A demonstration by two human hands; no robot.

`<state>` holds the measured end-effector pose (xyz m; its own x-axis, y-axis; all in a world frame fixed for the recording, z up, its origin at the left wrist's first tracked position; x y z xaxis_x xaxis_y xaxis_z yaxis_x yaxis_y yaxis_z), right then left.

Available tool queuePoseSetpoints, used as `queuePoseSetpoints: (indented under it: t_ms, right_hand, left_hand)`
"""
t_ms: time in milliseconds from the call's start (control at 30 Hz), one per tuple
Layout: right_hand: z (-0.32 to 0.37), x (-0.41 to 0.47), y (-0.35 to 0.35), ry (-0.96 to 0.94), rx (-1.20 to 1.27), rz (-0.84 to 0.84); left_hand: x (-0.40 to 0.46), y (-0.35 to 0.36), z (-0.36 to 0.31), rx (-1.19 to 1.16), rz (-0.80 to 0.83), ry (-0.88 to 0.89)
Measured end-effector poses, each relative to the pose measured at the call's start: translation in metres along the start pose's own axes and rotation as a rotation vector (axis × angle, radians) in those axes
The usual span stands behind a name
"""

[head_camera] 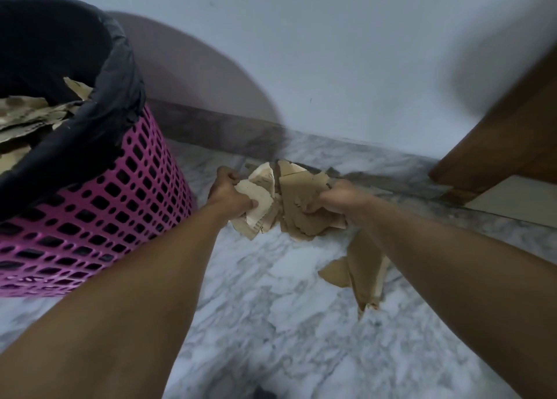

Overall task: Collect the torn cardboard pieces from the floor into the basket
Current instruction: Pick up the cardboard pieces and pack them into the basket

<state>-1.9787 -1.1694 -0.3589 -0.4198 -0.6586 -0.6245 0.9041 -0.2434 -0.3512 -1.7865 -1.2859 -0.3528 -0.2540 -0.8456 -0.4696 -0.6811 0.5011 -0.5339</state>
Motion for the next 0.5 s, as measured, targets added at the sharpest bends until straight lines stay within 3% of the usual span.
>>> queuePoseSetpoints:
  t_ms: [333, 500]
  right_hand:
    - [-0.016, -0.032, -0.051, 0.043, 0.057, -0.073]
    - [0.008, -0.07, -0.078, 0.018, 0.088, -0.11]
  left_hand:
    - [-0.035, -0.008, -0.003, 0.02, 0.121, 0.02]
    - [-0.072, -0.028, -0.035, 0.023, 0.154, 0.115]
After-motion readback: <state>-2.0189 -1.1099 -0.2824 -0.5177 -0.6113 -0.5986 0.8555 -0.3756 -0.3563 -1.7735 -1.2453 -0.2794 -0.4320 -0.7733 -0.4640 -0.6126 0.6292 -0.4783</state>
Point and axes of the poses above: each hand's wrist, its own x-axis towards the middle knuckle, its own y-axis out of the palm, z = x × y, the point moved 4 cm from there along x, towards the middle knuckle, and after that the axes turned 2 degrees about z, right-handed, at the moved point
